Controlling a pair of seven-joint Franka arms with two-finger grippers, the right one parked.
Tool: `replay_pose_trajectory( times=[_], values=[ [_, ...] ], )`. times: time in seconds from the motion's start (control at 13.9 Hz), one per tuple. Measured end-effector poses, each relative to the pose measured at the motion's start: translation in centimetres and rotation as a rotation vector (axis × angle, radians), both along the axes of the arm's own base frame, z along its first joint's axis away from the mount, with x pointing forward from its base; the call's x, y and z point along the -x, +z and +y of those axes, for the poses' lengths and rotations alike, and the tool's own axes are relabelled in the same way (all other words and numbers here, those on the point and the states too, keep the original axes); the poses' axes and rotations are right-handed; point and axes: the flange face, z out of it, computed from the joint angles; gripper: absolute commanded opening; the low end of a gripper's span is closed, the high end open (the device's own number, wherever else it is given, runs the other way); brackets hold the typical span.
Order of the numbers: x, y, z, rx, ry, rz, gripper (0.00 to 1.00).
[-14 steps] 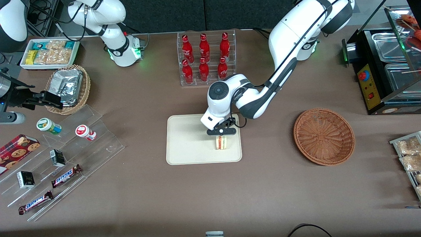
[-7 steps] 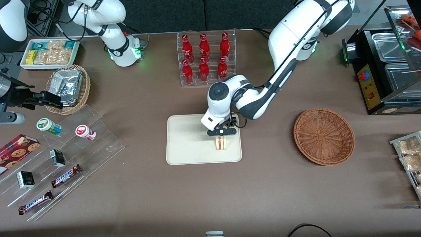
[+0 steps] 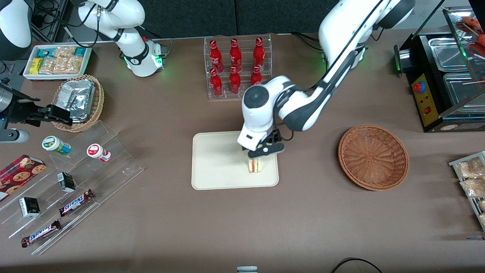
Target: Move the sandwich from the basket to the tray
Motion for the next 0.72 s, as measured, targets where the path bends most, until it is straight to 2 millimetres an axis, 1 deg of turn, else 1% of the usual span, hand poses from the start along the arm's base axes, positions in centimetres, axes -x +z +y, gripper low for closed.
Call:
replay_pose_trajectory(
  times=[0.14,0.22,0.36,0.5,0.58,0.72],
  values=[
    [-1.3,4.7,3.2,-0.005,0.075,-0.011,0.99],
    [-2.0,7.1,5.2,-0.010,0.116,-0.012,0.99],
    [-3.0,11.1,9.1,-0.044,0.182,0.001,0.99],
    [-3.4,14.0,12.1,-0.090,0.186,0.034,0.99],
    [-3.6,15.0,13.4,-0.107,0.179,0.047,0.99],
    [-4.7,17.0,17.1,-0.107,0.185,0.055,0.99]
  ],
)
